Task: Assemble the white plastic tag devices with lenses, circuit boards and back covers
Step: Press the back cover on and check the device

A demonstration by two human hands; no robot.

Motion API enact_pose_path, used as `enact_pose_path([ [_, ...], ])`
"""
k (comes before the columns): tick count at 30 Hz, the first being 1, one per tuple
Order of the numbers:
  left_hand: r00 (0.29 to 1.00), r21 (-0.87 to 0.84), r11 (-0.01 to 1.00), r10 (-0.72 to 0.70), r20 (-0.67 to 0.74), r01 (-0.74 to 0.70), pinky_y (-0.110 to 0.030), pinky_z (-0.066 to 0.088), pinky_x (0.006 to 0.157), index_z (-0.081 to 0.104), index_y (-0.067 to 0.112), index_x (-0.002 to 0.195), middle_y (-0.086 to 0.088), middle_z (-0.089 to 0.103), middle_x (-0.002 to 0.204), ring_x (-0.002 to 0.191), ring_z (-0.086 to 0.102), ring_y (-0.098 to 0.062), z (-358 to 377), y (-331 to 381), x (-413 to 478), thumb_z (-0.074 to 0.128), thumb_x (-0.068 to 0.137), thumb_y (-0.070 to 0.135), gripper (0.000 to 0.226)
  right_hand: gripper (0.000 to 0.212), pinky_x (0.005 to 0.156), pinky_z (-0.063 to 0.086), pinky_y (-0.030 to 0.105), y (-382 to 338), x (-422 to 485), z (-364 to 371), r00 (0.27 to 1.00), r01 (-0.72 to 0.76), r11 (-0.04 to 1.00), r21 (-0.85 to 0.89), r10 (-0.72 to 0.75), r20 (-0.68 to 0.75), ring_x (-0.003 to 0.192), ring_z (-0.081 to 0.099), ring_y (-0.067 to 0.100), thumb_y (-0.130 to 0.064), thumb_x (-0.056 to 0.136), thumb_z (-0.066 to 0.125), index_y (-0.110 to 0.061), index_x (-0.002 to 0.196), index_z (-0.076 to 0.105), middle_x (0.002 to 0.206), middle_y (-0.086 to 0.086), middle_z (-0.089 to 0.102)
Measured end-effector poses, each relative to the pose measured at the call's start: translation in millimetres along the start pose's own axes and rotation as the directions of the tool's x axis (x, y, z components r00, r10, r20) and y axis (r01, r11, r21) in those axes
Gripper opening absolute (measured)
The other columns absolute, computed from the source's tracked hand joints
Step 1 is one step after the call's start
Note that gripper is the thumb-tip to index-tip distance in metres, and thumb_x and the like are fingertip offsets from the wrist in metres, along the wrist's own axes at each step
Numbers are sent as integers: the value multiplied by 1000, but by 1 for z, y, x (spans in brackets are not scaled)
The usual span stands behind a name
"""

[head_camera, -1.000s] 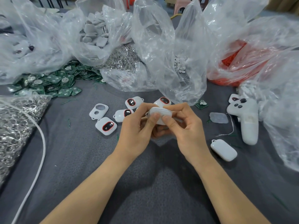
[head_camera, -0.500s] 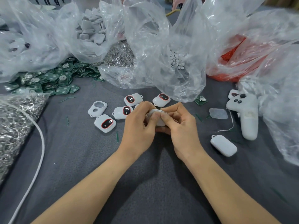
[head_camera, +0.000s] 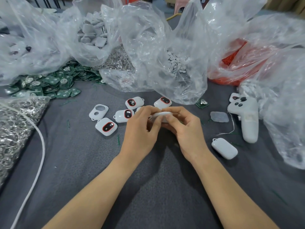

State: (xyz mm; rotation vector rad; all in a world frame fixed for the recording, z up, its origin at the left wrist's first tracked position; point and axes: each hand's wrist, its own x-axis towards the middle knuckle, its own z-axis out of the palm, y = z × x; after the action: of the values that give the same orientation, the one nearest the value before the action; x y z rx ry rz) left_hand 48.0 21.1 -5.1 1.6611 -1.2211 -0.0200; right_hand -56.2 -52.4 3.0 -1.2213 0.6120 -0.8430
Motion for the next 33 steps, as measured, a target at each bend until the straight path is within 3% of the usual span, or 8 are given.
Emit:
enact_pose_path([
  [5, 996, 106, 993, 40, 84, -49, -22, 38, 62, 59, 6, 85, -1, 57, 79, 66, 43, -7, -1, -2, -3, 63, 85, 2, 6, 15, 75, 56, 25, 4, 1, -1, 1000, 23, 981, -193, -19, 24, 79, 71, 17, 6, 91, 57, -7, 91, 65, 87, 12, 73],
  [8, 994, 225, 974, -14, 110, -12, -40, 45, 59, 53, 16, 86, 7, 55, 81, 70, 52, -18, -2, -2, -5, 57, 88, 16, 5, 19, 71, 52, 18, 7, 1, -3, 998, 69, 935, -349, -63, 28, 71, 67, 6, 1, 89, 61, -16, 86, 66, 83, 3, 73],
  [11, 993, 283, 958, -81, 81, 54, -42, 47, 58, 48, 21, 83, 8, 54, 80, 70, 52, -24, -2, 1, -4, 56, 87, 20, 9, 21, 78, 55, 34, 10, 2, -2, 997, 63, 904, -423, -73, -8, 76, 68, 17, -3, 88, 62, -23, 82, 67, 81, 3, 73],
  [14, 987, 260, 959, -136, 83, 110, -43, 45, 61, 42, 20, 79, 7, 49, 76, 70, 48, -25, -1, 10, -2, 55, 89, 17, 17, 21, 87, 54, 43, 7, 2, 0, 998, 23, 905, -426, -45, -41, 83, 69, 27, -5, 89, 63, -24, 80, 67, 83, 6, 73],
  [19, 963, 264, 964, -70, 259, -1, -49, 44, 70, 50, 9, 87, -5, 54, 88, 82, 54, -34, -17, 19, 0, 54, 94, 16, 11, 9, 85, 56, 28, -15, -2, -5, 991, -98, 947, -305, 120, 55, 85, 67, 19, 2, 87, 64, -7, 88, 66, 95, 18, 70],
  [24, 915, 165, 975, 72, 397, -147, -40, 49, 76, 63, 3, 91, -6, 60, 107, 80, 58, -21, -29, 13, -28, 70, 84, 11, 12, 13, 75, 57, 28, -36, -8, -31, 969, -87, 772, -630, 212, 126, 81, 67, 12, -13, 90, 64, -12, 80, 72, 102, 7, 67],
  [28, 938, 69, 997, -40, 343, 17, -9, 39, 70, 65, 10, 103, 2, 57, 112, 65, 51, -7, -32, 9, -29, 75, 80, 11, 25, 35, 78, 43, 31, -49, 14, -25, 989, 10, 606, -795, -124, -83, 87, 60, 18, -34, 98, 48, -10, 91, 72, 93, 7, 70],
  [33, 924, 110, 988, -138, 356, 105, -2, 33, 75, 53, 14, 129, 7, 46, 119, 74, 48, -2, -25, 8, -31, 75, 81, 26, 55, 39, 72, 32, 24, -39, 39, 7, 959, 126, 565, -816, -279, -45, 93, 56, 25, -26, 103, 39, 2, 97, 66, 101, 15, 64],
])
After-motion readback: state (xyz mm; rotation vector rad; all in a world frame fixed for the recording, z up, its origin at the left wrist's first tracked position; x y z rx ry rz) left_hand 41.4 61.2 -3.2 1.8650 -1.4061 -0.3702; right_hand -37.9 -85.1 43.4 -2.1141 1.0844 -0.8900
